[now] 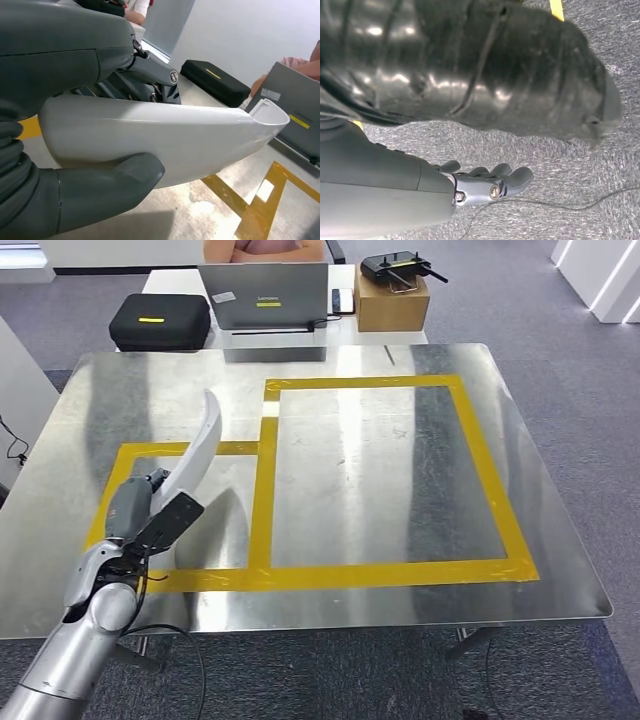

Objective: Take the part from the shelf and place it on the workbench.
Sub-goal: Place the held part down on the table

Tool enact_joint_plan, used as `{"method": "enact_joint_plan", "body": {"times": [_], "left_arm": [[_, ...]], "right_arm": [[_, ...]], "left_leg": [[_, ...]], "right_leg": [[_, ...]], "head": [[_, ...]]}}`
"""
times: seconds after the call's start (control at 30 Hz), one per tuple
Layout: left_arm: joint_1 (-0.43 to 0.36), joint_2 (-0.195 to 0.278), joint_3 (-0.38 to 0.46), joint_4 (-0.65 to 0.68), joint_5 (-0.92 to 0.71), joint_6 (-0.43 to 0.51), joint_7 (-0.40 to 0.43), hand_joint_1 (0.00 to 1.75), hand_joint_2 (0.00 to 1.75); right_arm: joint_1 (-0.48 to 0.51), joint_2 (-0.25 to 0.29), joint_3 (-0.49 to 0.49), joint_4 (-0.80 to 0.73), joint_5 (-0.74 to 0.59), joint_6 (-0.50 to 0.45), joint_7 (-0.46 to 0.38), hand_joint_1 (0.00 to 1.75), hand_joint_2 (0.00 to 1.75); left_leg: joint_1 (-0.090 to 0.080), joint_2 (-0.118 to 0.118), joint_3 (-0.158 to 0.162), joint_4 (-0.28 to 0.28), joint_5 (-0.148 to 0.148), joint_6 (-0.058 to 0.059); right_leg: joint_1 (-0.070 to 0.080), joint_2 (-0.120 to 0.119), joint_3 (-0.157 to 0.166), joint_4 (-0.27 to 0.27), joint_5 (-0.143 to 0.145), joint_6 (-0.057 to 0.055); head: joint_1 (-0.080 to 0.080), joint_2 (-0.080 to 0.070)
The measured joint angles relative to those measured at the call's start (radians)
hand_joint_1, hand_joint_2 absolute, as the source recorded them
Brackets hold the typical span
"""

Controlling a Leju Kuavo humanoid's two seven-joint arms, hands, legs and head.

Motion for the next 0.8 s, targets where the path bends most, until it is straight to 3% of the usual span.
{"method": "enact_joint_plan", "body": {"times": [0.53,0.57,0.67,0.7,0.8], "left_arm": [[-0.001,0.008,-0.010,0.000,0.048,-0.005,0.006,1.75,1.75],[-0.001,0.009,-0.011,0.000,0.048,-0.005,0.006,1.44,1.75],[-0.001,0.009,-0.013,0.000,0.050,-0.005,0.005,0.13,0.44],[-0.001,0.009,-0.013,0.000,0.053,-0.004,0.004,0.00,0.00],[0.000,0.008,-0.015,-0.002,0.070,0.004,-0.003,0.00,0.00]], "right_arm": [[0.001,0.000,0.000,0.004,-0.008,-0.003,0.000,0.00,0.00],[0.001,0.000,0.000,0.004,-0.008,-0.003,0.000,0.00,0.00],[0.001,0.000,0.000,0.005,-0.008,-0.003,0.000,0.00,0.00],[0.001,-0.001,0.000,0.005,-0.008,-0.003,-0.001,0.00,0.00],[0.001,-0.001,0.000,0.005,-0.009,-0.003,-0.001,0.00,0.00]], "left_leg": [[0.000,0.000,0.000,0.000,0.000,0.000],[0.000,0.000,0.000,0.000,0.000,0.000],[0.000,0.000,0.000,0.000,0.000,0.000],[0.000,0.000,0.000,0.000,0.000,0.000],[0.000,0.000,0.000,0.000,0.000,0.000]], "right_leg": [[0.000,0.000,0.000,0.000,0.000,0.000],[0.000,0.000,0.000,0.000,0.000,0.000],[0.000,0.000,0.000,0.000,0.000,0.000],[0.000,0.000,0.000,0.000,0.000,0.000],[0.000,0.000,0.000,0.000,0.000,0.000]], "head": [[0.000,0.000],[0.000,0.000],[0.000,0.000],[0.000,0.000],[0.000,0.000]]}}
